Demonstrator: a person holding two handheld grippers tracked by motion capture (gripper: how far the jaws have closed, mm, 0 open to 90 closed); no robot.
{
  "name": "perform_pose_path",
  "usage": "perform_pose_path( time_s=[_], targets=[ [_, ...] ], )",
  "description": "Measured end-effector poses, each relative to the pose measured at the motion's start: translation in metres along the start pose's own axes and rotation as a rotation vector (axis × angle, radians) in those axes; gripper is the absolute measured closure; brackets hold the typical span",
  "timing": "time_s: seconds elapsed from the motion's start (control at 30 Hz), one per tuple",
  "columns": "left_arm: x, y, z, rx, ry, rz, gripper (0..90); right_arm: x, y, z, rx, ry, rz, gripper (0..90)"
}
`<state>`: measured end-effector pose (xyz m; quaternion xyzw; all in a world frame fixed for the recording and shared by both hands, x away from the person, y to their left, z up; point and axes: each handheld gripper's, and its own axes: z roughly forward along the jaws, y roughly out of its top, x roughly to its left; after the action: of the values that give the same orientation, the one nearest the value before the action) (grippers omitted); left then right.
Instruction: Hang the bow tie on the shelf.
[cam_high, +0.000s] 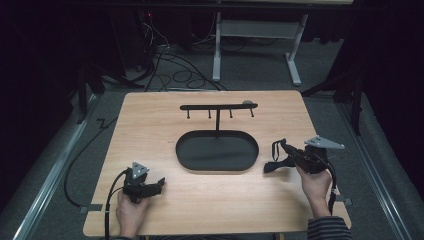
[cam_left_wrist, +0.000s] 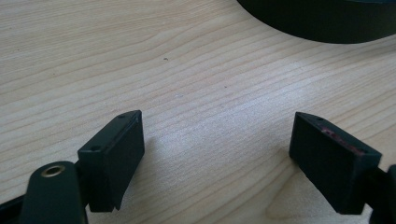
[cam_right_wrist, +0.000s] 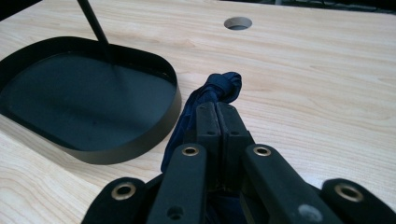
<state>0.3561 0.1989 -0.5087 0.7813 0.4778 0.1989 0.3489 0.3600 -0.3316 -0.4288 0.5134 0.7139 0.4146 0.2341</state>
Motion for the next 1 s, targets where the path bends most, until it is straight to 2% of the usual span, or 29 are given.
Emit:
perform_pose_path(
  time_s=[0.23,0.6,1.0],
  targets=[
    [0.000,0.000,0.000,0.000,0.000,0.000,18.5,0.006,0.002,-0.007,-0.016,0.012,-0.031,90.0],
    [0.000,0.000,0.000,0.000,0.000,0.000,18.5,0.014,0.007,-0.016,-0.041,0.028,-0.054,90.0],
    [0.000,0.000,0.000,0.000,0.000,0.000,18.5,0.022,0.012,-0.022,-0.044,0.048,-0.081,90.0]
  ],
)
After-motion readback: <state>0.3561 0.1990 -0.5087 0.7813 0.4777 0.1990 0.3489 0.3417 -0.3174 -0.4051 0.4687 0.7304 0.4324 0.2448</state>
